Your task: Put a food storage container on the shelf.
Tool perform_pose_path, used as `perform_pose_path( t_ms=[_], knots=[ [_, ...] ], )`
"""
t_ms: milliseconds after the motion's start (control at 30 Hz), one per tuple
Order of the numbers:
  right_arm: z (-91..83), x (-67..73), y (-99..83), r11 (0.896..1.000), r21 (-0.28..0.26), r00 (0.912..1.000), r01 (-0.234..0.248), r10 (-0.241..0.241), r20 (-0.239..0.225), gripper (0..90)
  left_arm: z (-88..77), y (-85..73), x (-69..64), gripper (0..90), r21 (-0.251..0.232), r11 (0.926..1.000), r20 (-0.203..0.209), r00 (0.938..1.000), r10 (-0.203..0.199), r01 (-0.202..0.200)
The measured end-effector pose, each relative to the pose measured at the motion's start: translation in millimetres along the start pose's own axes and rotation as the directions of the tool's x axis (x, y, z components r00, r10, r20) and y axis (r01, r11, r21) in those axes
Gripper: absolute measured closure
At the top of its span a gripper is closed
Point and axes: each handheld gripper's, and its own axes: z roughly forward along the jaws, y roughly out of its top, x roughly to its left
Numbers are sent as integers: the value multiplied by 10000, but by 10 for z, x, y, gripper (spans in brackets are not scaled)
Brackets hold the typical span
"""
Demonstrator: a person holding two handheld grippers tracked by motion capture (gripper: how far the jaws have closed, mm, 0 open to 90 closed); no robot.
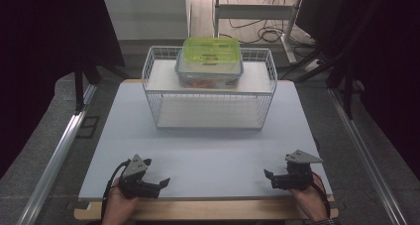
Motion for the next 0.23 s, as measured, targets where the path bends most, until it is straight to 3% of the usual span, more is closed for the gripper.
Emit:
perform_pose_path(
  t_ms=[233],
  knots=[
    [42, -27, -28, 9991, 419, 9999, -103, 98, 123, 0, 2, 6, 1, 41, -23, 10000, -28, 10000, -11, 11]
  ],
)
